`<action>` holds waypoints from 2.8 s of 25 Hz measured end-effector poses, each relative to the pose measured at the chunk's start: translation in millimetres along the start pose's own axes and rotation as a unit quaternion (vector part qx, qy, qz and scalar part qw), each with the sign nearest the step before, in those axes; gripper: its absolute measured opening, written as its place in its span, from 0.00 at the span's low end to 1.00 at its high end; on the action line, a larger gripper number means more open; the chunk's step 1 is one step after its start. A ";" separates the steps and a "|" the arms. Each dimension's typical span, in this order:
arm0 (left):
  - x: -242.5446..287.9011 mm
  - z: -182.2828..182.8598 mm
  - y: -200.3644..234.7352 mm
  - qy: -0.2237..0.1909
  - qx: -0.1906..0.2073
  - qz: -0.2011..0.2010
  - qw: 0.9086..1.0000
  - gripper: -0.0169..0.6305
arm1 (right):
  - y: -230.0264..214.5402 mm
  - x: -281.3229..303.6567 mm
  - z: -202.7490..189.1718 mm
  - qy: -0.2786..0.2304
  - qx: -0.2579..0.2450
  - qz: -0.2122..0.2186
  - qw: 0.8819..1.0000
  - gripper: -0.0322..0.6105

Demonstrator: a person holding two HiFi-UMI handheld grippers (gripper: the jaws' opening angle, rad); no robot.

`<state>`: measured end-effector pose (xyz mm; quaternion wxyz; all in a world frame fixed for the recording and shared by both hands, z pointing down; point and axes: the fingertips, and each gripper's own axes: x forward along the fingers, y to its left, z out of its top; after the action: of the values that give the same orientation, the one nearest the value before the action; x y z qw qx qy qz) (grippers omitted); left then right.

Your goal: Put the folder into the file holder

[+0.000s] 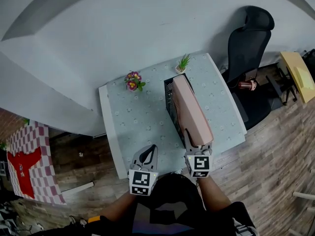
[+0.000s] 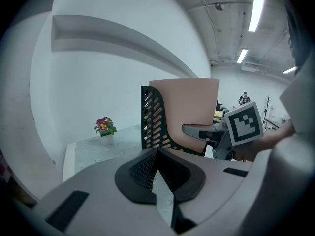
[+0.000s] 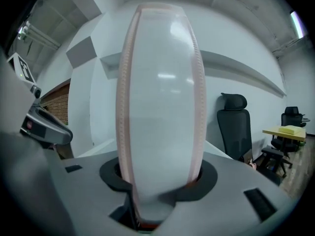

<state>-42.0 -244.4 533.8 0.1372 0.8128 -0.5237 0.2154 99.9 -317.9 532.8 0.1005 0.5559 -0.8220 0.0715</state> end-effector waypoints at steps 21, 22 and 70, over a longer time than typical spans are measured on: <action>-66.3 -14.2 -18.9 -0.052 0.016 -0.083 0.995 0.04 | 31.5 -108.1 11.6 0.020 0.031 -0.104 0.994 0.38; -70.1 -16.6 -20.7 -0.053 0.017 -0.088 0.995 0.04 | 35.7 -114.6 9.7 0.021 0.033 -0.107 0.993 0.38; -102.9 -43.2 -167.4 -0.050 0.047 -0.101 0.993 0.04 | 51.8 -244.4 -24.2 0.044 0.064 0.023 0.997 0.20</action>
<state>64.5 -74.2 520.9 0.0935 0.8767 -0.4346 0.1841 142.2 -73.3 496.1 0.0992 0.5381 -0.8234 0.1507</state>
